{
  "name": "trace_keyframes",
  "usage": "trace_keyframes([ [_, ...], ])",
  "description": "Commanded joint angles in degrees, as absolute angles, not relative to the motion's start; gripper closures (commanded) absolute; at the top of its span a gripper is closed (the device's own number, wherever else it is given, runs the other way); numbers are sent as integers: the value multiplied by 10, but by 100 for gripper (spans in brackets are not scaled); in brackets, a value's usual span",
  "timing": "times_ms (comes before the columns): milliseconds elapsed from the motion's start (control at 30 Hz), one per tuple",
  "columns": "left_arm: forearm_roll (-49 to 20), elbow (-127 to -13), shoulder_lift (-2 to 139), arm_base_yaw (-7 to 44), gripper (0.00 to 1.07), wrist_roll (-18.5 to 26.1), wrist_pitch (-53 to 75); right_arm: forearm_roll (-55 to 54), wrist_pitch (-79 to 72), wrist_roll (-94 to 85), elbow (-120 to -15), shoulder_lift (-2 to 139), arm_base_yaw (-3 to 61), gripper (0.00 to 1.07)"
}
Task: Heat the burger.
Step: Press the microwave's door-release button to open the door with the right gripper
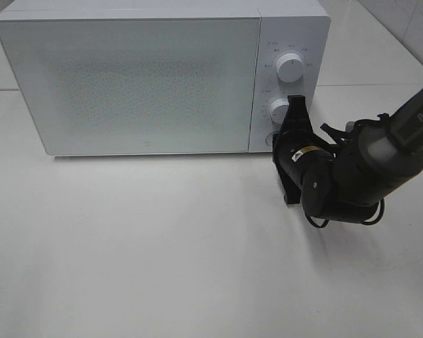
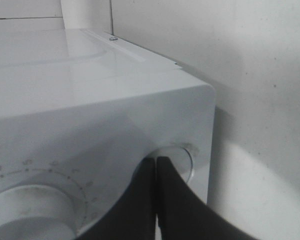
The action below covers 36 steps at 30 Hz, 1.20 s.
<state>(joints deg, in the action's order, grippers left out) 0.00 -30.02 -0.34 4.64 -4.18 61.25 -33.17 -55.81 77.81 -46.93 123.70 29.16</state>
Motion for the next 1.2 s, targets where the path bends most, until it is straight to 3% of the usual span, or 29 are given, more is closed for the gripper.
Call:
trace_keyframes([
  [33,0,-301,-11,44,9,-43,611,-330,-555,769,-484,1235,286,107],
  [1200,0,-301,-11,44,9,-43,611,-401,-673,700,-617,1255,286,107],
])
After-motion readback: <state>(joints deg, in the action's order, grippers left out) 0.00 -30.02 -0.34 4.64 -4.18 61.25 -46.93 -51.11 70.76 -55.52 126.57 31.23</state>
